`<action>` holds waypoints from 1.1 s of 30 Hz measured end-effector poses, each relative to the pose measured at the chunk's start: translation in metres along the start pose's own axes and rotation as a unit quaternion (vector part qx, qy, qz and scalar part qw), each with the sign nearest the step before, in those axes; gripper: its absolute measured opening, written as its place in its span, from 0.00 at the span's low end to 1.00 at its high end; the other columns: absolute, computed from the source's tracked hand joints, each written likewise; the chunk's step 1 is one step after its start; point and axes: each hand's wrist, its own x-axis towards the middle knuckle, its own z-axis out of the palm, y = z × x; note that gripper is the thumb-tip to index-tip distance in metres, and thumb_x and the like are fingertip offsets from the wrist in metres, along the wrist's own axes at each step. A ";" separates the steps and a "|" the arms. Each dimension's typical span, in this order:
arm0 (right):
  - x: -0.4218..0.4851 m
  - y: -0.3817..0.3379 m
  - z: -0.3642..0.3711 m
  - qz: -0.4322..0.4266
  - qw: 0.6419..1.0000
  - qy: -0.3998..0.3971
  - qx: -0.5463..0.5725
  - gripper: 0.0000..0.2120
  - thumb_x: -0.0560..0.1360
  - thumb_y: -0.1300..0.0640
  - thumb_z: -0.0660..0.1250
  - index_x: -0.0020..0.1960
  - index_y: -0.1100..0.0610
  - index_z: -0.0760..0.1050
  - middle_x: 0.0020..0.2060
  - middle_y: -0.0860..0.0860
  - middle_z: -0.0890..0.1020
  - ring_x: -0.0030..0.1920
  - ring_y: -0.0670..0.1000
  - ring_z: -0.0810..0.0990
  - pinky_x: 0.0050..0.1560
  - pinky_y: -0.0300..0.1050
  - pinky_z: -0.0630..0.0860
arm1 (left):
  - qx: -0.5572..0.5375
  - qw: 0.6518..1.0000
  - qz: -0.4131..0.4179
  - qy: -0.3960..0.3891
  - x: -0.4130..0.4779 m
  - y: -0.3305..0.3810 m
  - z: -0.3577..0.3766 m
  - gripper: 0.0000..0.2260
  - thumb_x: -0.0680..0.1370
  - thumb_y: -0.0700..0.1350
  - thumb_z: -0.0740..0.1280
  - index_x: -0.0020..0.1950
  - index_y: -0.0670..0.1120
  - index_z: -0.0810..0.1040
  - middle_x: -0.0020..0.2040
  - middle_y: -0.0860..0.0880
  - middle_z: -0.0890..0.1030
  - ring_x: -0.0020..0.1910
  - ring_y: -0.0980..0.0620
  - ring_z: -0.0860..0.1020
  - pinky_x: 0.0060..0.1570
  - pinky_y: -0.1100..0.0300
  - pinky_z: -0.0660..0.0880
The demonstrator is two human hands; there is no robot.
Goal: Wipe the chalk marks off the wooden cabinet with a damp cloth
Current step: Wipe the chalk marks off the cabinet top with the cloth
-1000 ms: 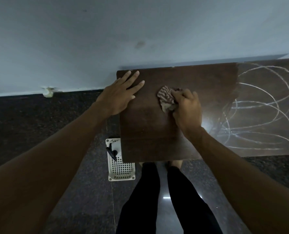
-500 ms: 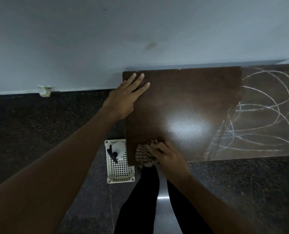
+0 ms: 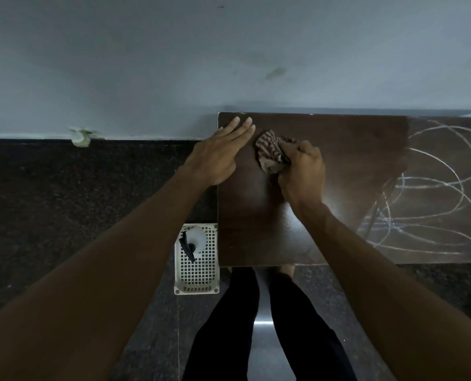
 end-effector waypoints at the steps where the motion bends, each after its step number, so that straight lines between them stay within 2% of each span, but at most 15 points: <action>1: -0.011 -0.004 0.002 -0.010 1.000 -0.008 0.003 0.22 0.73 0.66 0.68 0.66 0.54 0.77 0.56 0.54 0.78 0.54 0.56 0.73 0.47 0.47 0.76 | -0.009 1.000 -0.002 -0.004 0.000 0.001 -0.002 0.34 0.79 0.30 0.55 0.83 0.47 0.49 0.83 0.52 0.47 0.82 0.52 0.45 0.80 0.56 0.48; 5: -0.080 -0.021 0.018 -0.082 0.993 -0.084 0.010 0.30 0.66 0.68 0.72 0.67 0.54 0.75 0.58 0.54 0.77 0.55 0.56 0.74 0.49 0.50 0.79 | -0.033 0.999 -0.020 -0.018 0.001 0.006 -0.008 0.32 0.81 0.31 0.55 0.83 0.47 0.50 0.83 0.52 0.48 0.82 0.51 0.45 0.80 0.54 0.49; 7: -0.125 -0.029 0.031 -0.087 0.987 -0.132 0.032 0.33 0.62 0.67 0.76 0.65 0.53 0.76 0.55 0.51 0.77 0.52 0.54 0.75 0.43 0.48 0.80 | -0.024 0.999 -0.035 -0.023 0.001 0.010 -0.008 0.27 0.86 0.40 0.54 0.83 0.47 0.49 0.83 0.52 0.46 0.82 0.52 0.44 0.80 0.54 0.49; 9: -0.166 -0.032 0.043 -0.093 0.981 -0.159 0.054 0.35 0.57 0.66 0.80 0.63 0.51 0.78 0.53 0.48 0.77 0.49 0.52 0.75 0.39 0.45 0.81 | 0.000 0.998 -0.048 -0.029 -0.001 0.015 -0.008 0.27 0.87 0.48 0.53 0.83 0.47 0.47 0.83 0.52 0.44 0.82 0.52 0.42 0.80 0.53 0.48; 12: -0.200 -0.026 0.048 -0.106 0.978 -0.160 0.078 0.33 0.56 0.65 0.80 0.60 0.52 0.80 0.53 0.47 0.78 0.49 0.51 0.73 0.39 0.46 0.81 | 0.038 0.996 -0.065 -0.049 -0.001 0.021 -0.006 0.29 0.87 0.52 0.53 0.83 0.47 0.43 0.83 0.51 0.41 0.82 0.51 0.39 0.79 0.52 0.46; 16: -0.198 0.001 0.034 -0.142 0.979 -0.138 0.055 0.32 0.55 0.67 0.78 0.59 0.53 0.81 0.52 0.49 0.79 0.48 0.51 0.72 0.38 0.45 0.80 | 0.052 0.993 -0.083 -0.070 0.001 0.028 -0.007 0.30 0.86 0.53 0.53 0.83 0.46 0.42 0.83 0.50 0.39 0.81 0.50 0.37 0.79 0.51 0.46; 20: -0.179 0.055 0.009 -0.065 0.993 -0.082 0.054 0.28 0.60 0.67 0.79 0.59 0.56 0.81 0.51 0.54 0.81 0.47 0.57 0.77 0.41 0.45 0.79 | 0.081 0.990 -0.090 -0.072 0.000 0.030 -0.001 0.33 0.86 0.55 0.55 0.83 0.46 0.40 0.82 0.50 0.36 0.81 0.49 0.36 0.79 0.50 0.45; 24: -0.146 0.106 -0.020 0.061 0.993 -0.049 0.086 0.27 0.65 0.71 0.71 0.62 0.56 0.80 0.52 0.58 0.79 0.50 0.60 0.76 0.46 0.55 0.79 | 0.065 0.989 -0.110 -0.076 -0.001 0.038 0.008 0.36 0.85 0.55 0.57 0.82 0.45 0.36 0.81 0.48 0.33 0.80 0.46 0.33 0.78 0.46 0.40; 27: -0.115 0.122 -0.023 0.115 0.992 -0.013 0.058 0.27 0.65 0.70 0.67 0.63 0.58 0.79 0.51 0.57 0.79 0.50 0.61 0.76 0.48 0.54 0.79 | 0.058 0.986 -0.135 -0.084 0.001 0.047 0.011 0.40 0.83 0.58 0.59 0.81 0.45 0.35 0.81 0.47 0.31 0.79 0.43 0.31 0.78 0.44 0.38; 29: -0.108 0.117 -0.021 0.128 0.990 0.001 0.050 0.27 0.65 0.69 0.66 0.64 0.58 0.79 0.53 0.57 0.78 0.51 0.61 0.76 0.48 0.54 0.79 | 0.070 0.986 -0.132 -0.077 0.002 0.059 0.014 0.39 0.83 0.59 0.58 0.82 0.46 0.38 0.81 0.46 0.32 0.79 0.41 0.32 0.78 0.41 0.39; 33: -0.126 0.087 -0.016 0.093 0.994 -0.025 0.053 0.30 0.62 0.71 0.68 0.62 0.55 0.79 0.54 0.57 0.77 0.52 0.59 0.72 0.47 0.52 0.78 | 0.095 0.991 -0.046 -0.078 0.001 0.086 0.034 0.33 0.85 0.55 0.56 0.83 0.48 0.42 0.82 0.49 0.35 0.81 0.45 0.35 0.79 0.39 0.40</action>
